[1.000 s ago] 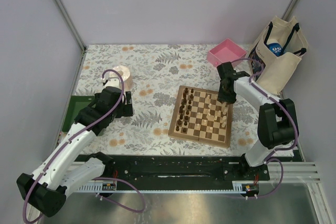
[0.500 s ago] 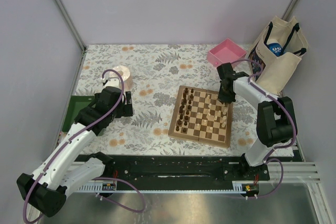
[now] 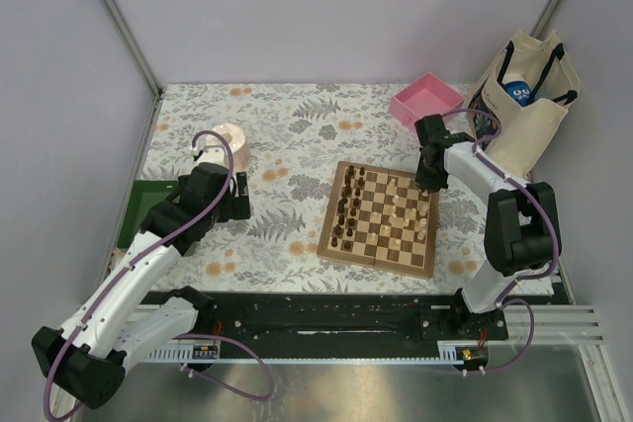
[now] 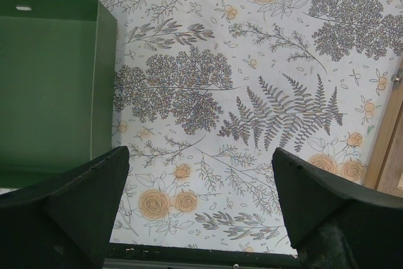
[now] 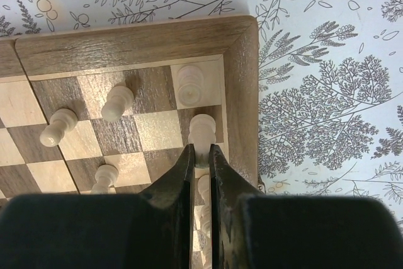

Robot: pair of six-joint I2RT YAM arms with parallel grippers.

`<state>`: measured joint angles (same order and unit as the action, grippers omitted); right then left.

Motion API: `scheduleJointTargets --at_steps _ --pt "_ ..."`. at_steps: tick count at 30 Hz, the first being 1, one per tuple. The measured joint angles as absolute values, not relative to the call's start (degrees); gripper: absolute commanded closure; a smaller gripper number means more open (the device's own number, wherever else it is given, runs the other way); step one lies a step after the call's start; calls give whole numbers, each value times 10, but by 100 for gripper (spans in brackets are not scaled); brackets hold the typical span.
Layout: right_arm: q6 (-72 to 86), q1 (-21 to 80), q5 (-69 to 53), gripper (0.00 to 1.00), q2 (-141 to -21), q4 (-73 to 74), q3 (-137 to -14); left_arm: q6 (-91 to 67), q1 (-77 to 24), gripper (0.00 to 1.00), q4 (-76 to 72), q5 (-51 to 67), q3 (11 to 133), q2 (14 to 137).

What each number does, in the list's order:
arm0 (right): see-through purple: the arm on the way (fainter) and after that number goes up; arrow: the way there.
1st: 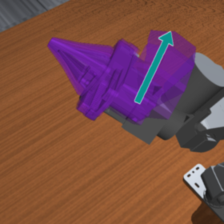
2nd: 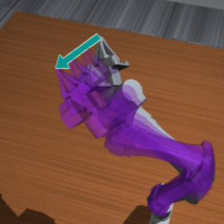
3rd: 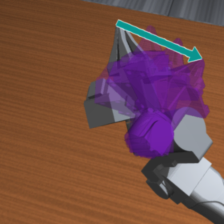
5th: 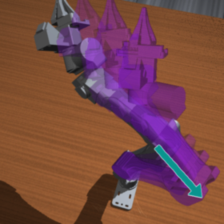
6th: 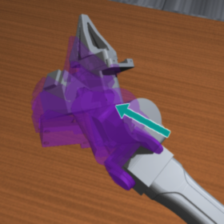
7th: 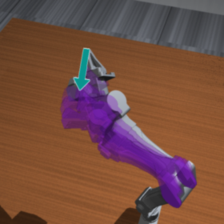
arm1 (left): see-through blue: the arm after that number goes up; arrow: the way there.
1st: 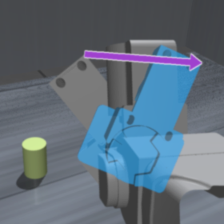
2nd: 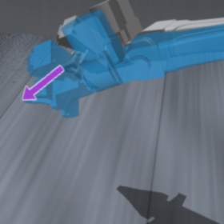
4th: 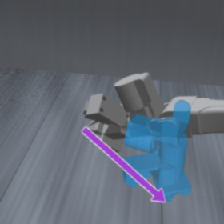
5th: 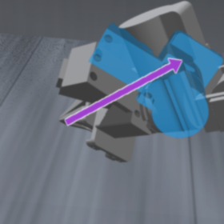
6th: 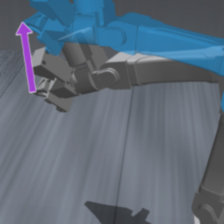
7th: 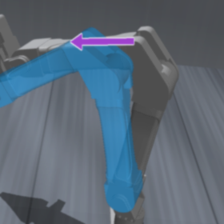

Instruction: Set up the chess pieces on the board

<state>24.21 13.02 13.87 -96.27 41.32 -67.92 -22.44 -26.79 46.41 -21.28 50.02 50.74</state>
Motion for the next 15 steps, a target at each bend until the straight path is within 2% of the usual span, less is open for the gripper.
scheduleJointTargets --at_steps 15 --pt "243 116 114 90 -963 391 -674 -224 -262 1 464 -209 500 510"
